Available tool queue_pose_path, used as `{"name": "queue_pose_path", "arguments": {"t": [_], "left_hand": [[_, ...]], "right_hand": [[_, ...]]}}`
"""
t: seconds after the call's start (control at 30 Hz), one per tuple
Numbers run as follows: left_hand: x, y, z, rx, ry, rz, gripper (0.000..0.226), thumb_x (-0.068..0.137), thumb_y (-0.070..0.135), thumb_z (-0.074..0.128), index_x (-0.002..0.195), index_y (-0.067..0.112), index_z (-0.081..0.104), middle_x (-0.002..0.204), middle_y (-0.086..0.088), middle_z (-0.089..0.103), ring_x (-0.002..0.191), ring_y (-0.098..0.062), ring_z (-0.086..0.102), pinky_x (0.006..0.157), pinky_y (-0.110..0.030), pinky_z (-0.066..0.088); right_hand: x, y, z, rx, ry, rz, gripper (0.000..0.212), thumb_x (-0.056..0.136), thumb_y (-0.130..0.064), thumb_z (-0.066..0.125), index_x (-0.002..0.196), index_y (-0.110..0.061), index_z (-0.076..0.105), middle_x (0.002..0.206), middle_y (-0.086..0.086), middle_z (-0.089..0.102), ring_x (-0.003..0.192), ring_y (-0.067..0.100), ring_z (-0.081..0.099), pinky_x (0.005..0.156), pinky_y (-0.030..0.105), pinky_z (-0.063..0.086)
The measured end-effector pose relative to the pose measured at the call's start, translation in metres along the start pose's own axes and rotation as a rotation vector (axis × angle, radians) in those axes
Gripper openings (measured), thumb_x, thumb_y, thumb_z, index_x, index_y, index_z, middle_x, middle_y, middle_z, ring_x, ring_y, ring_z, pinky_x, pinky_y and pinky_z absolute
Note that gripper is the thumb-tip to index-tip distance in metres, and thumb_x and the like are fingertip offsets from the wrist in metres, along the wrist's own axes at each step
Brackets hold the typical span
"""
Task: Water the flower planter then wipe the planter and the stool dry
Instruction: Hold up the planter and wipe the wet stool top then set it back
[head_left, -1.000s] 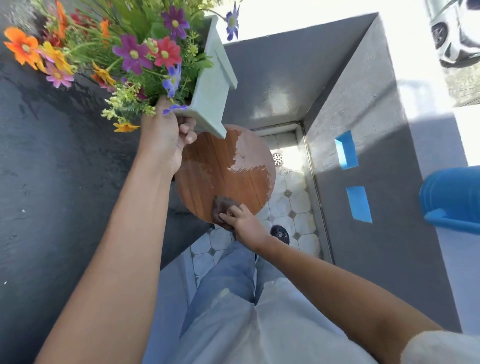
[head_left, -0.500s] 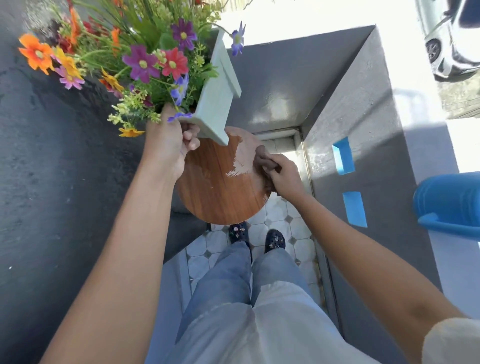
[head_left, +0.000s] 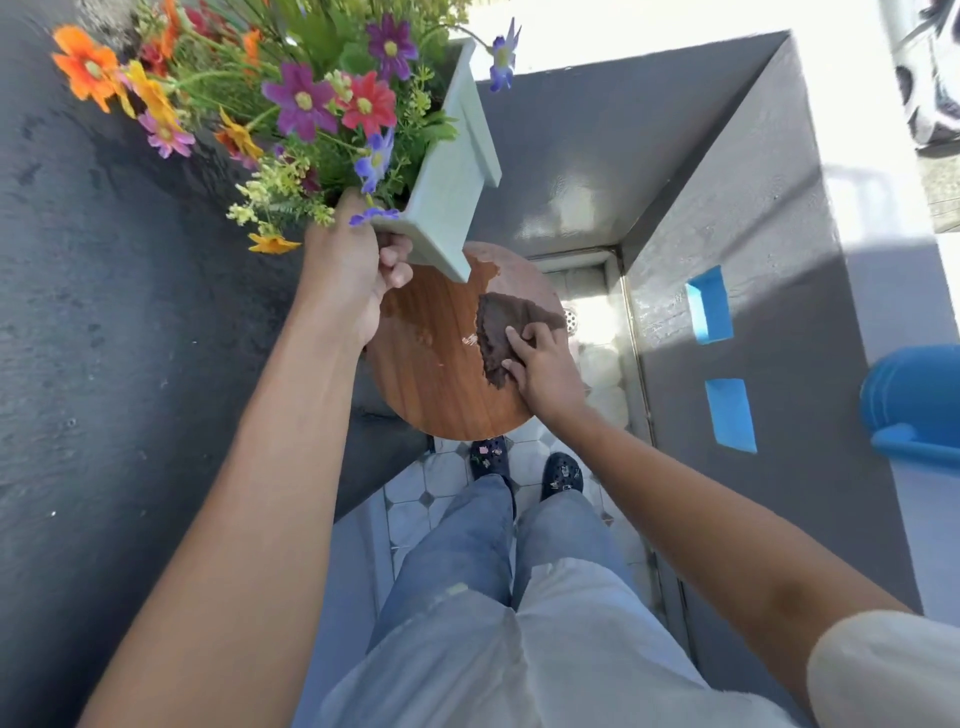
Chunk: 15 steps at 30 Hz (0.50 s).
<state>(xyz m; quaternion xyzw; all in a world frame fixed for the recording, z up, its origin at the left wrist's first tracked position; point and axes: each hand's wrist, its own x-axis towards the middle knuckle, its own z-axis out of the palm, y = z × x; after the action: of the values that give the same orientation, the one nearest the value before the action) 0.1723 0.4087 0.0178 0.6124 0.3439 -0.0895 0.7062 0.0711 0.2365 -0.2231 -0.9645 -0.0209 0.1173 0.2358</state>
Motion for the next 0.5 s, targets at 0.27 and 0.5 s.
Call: {"name": "queue_pose_path", "arguments": {"t": [0.27, 0.5], "left_hand": [[0.008, 0.001, -0.004, 0.001, -0.003, 0.0, 0.029, 0.099, 0.013, 0.028, 0.073, 0.011, 0.04, 0.066, -0.01, 0.042, 0.039, -0.01, 0.031, 0.04, -0.021, 0.022], [0.016, 0.009, -0.007, 0.001, 0.004, 0.011, 0.031, 0.099, 0.012, 0.029, 0.072, 0.01, 0.042, 0.066, -0.011, 0.044, 0.04, -0.01, 0.031, 0.041, -0.022, 0.022]], "right_hand": [[-0.052, -0.092, 0.049, -0.001, -0.364, -0.346, 0.053, 0.093, -0.009, 0.055, 0.144, -0.014, 0.046, 0.131, 0.012, 0.047, 0.115, 0.034, 0.042, 0.07, 0.043, 0.052], [0.037, 0.005, -0.007, -0.077, -0.075, -0.054, 0.053, 0.096, -0.022, 0.049, 0.148, -0.029, 0.04, 0.131, 0.017, 0.049, 0.108, 0.038, 0.051, 0.085, 0.046, 0.054]]}}
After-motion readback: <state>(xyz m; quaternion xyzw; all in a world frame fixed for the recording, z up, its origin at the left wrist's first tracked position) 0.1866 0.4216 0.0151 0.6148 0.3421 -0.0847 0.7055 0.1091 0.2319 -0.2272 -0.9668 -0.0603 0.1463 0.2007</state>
